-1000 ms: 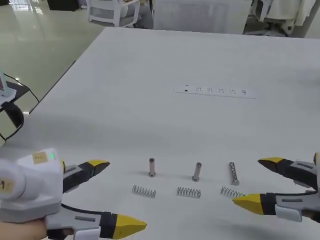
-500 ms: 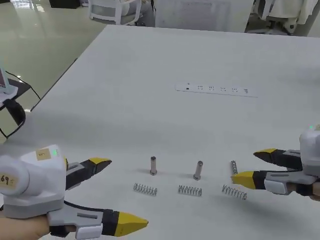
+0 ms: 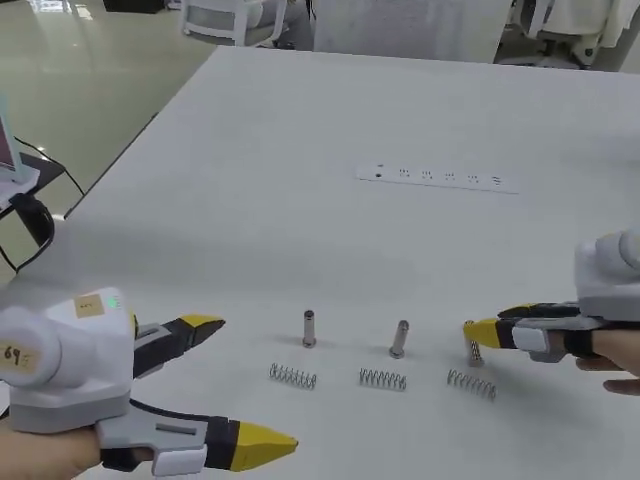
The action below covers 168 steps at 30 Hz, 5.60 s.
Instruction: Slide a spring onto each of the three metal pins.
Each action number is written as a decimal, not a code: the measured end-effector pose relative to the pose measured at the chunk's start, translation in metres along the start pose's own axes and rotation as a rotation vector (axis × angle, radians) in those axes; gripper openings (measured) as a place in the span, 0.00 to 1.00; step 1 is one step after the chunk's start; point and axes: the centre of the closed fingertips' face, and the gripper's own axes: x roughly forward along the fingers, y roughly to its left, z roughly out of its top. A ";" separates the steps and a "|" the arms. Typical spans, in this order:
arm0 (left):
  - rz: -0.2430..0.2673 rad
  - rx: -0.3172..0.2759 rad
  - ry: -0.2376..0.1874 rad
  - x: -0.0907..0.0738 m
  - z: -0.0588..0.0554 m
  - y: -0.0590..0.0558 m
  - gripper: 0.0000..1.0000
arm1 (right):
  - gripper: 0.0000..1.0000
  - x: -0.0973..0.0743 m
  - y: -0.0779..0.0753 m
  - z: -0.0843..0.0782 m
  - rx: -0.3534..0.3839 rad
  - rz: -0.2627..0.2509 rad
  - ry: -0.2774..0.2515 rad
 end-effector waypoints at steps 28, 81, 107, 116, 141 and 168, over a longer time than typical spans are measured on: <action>-0.004 0.006 0.015 -0.001 0.000 0.001 0.98 | 0.12 0.030 -0.018 -0.014 0.074 -0.107 0.140; -0.007 0.011 0.001 0.003 0.002 -0.004 0.97 | 0.05 -0.006 0.000 0.006 -0.049 -0.100 -0.048; -0.008 0.010 -0.004 0.002 0.003 -0.005 0.97 | 0.07 -0.012 0.010 -0.001 -0.149 -0.104 -0.036; -0.007 0.008 -0.004 0.001 0.003 -0.005 0.96 | 0.07 -0.009 0.010 -0.001 -0.154 -0.105 -0.028; -0.002 0.001 0.003 0.001 0.002 -0.004 0.98 | 0.28 -0.007 0.009 -0.003 -0.158 -0.106 -0.033; 0.001 -0.001 0.000 -0.001 0.002 -0.002 0.98 | 0.36 -0.024 0.023 -0.005 -0.244 -0.050 -0.081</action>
